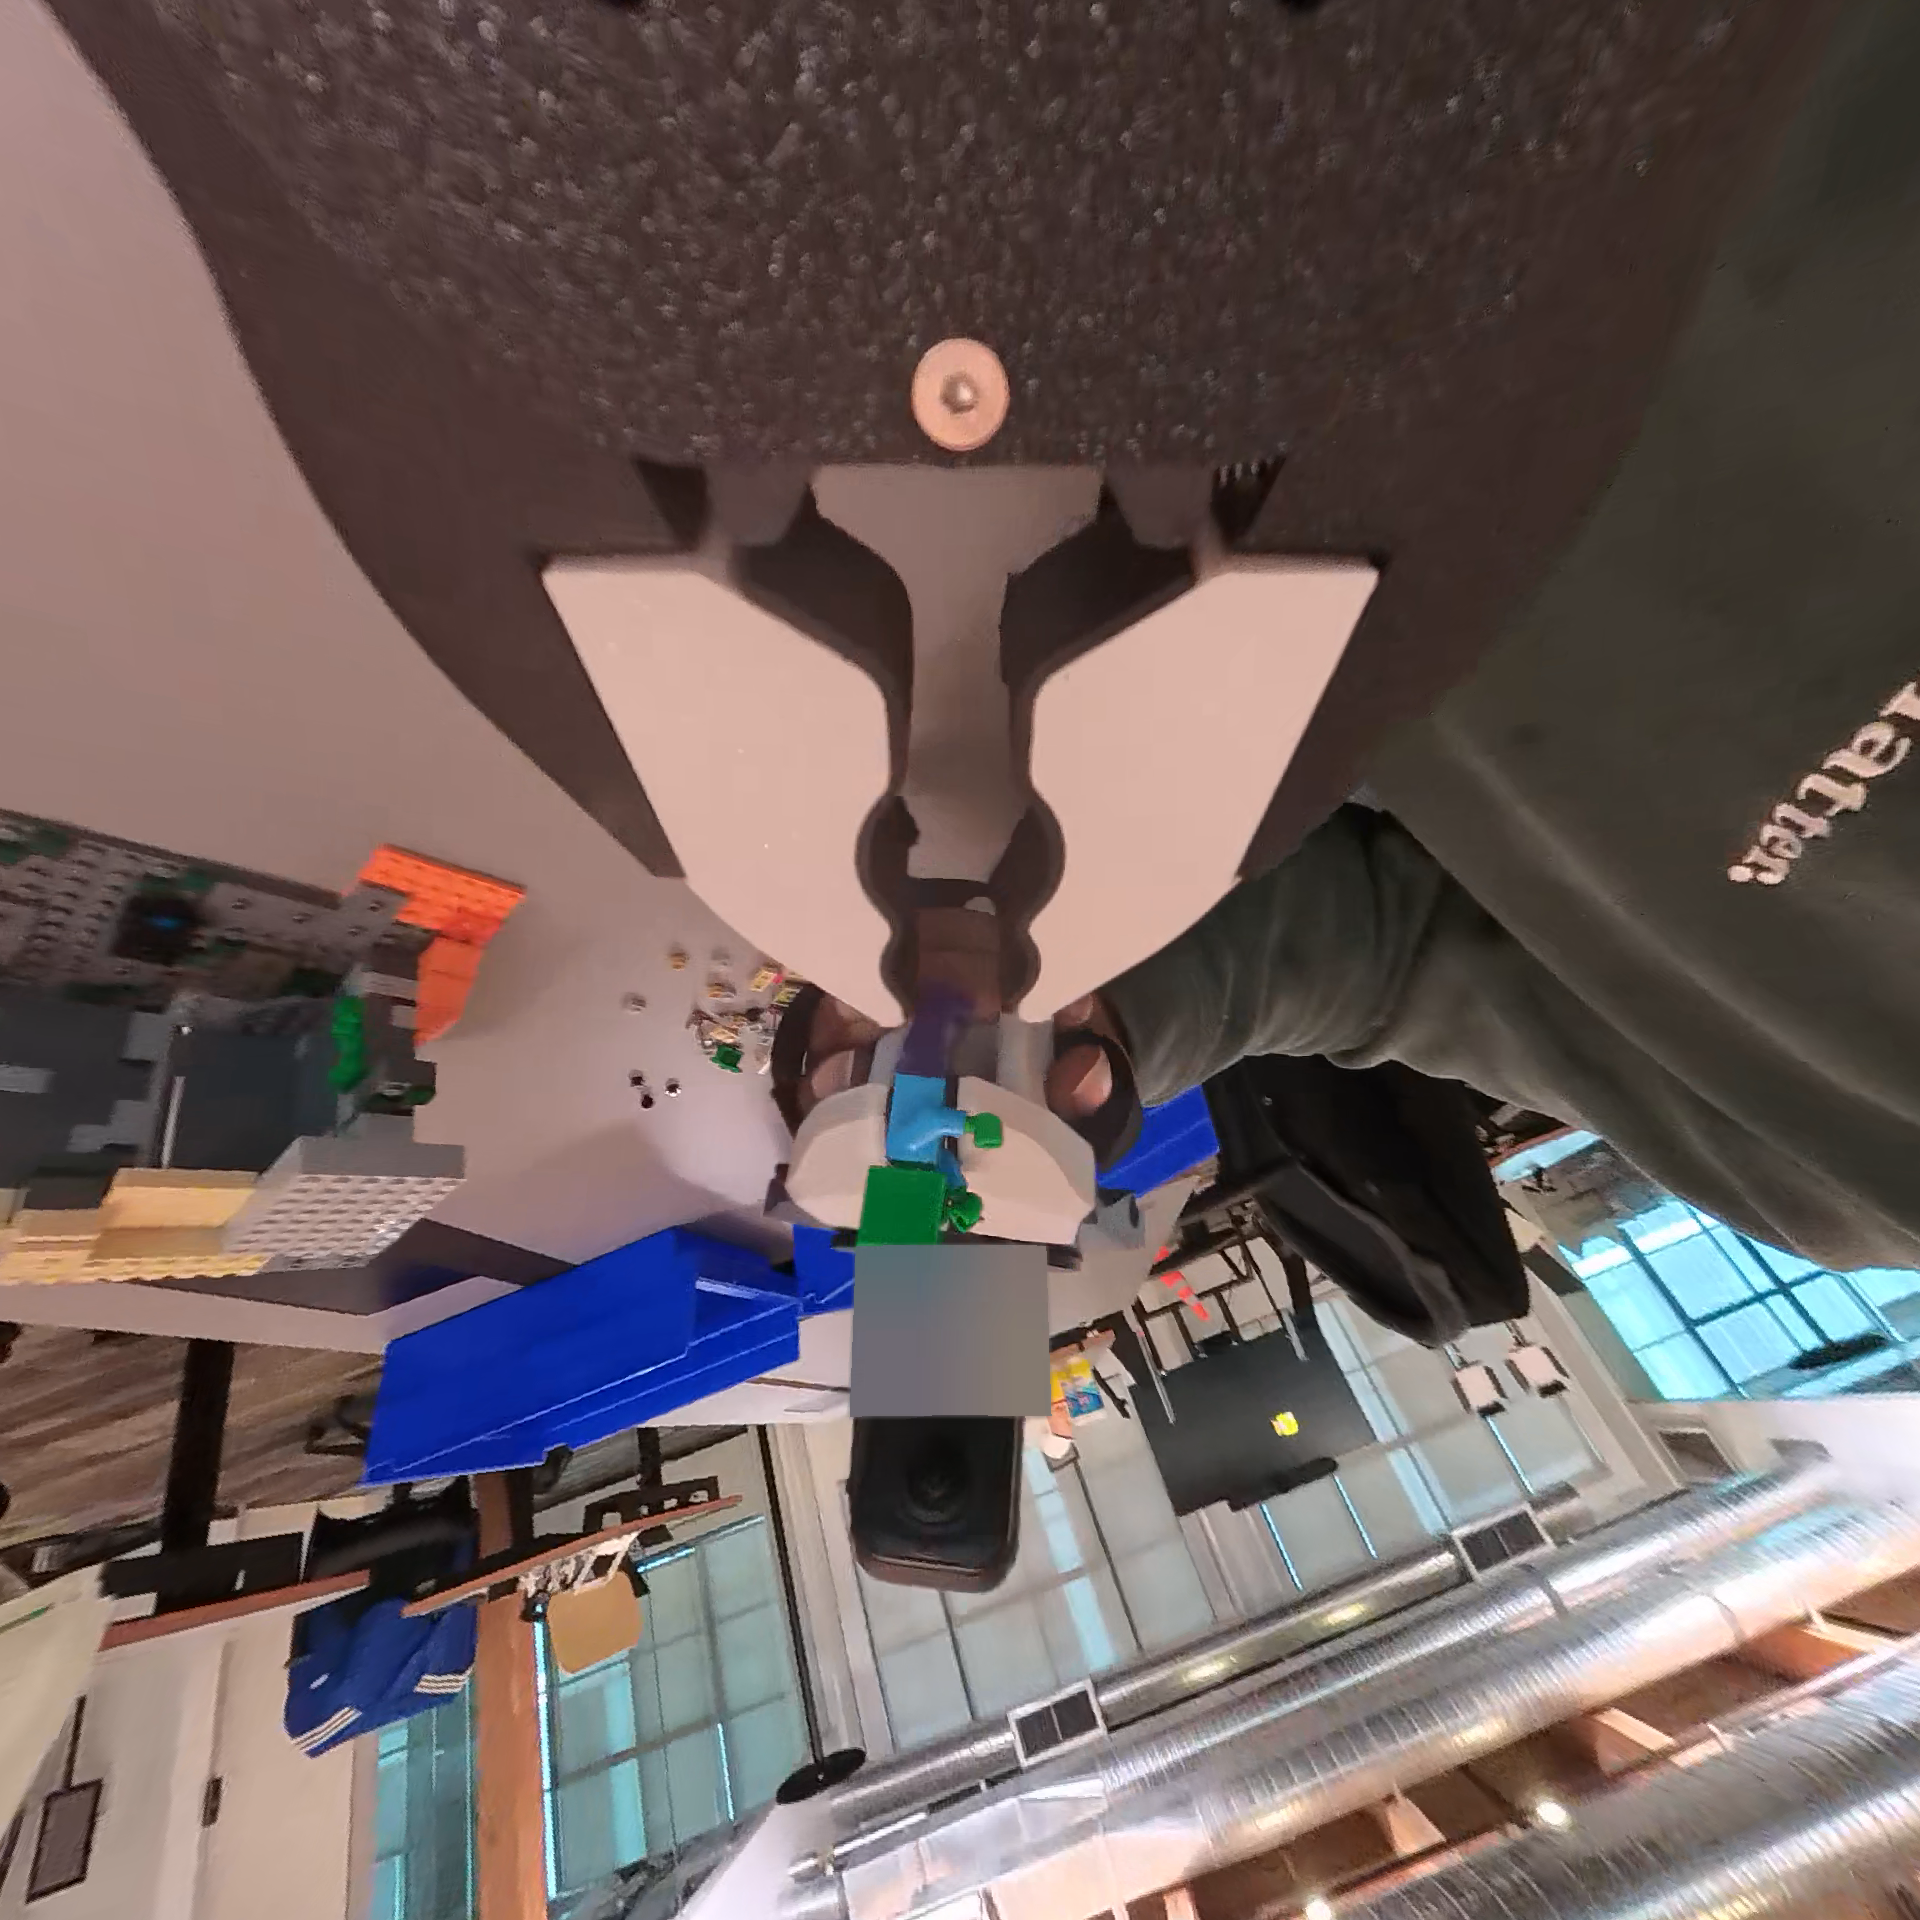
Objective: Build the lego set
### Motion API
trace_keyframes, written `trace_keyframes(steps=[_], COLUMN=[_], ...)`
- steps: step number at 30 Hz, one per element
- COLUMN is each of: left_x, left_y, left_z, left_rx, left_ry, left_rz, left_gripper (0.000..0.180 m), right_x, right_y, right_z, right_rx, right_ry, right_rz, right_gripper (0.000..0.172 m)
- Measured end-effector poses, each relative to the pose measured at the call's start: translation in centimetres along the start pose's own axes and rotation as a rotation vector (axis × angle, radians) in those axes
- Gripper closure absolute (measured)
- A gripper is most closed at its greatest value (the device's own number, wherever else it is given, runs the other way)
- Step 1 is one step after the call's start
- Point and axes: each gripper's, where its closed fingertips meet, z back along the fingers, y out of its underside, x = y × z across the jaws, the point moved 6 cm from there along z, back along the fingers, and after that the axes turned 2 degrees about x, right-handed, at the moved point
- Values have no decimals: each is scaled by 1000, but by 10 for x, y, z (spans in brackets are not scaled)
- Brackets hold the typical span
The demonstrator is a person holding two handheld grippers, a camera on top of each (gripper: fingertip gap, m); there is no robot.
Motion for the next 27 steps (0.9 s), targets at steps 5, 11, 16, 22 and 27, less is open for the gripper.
trace_keyframes(steps=[5,11,16,22,27], left_x=[-6,-8,-7,-8,-8], left_y=[-2,-2,-2,-2,-2], left_z=[0,-1,-2,-2,-2], left_rx=[-9,-20,-27,-34,-26], left_ry=[30,63,76,72,47], left_rz=[-30,-4,18,18,-38], left_gripper=[172,172,172,172,172], right_x=[3,5,5,5,8], right_y=[-2,-2,-1,-2,-2], right_z=[-4,-3,-3,-3,-6], right_rx=[-29,-55,-86,-97,-80], right_ry=[-23,-14,-15,-9,-3], right_rz=[26,159,187,174,135], right_gripper=[163,163,163,163,154])
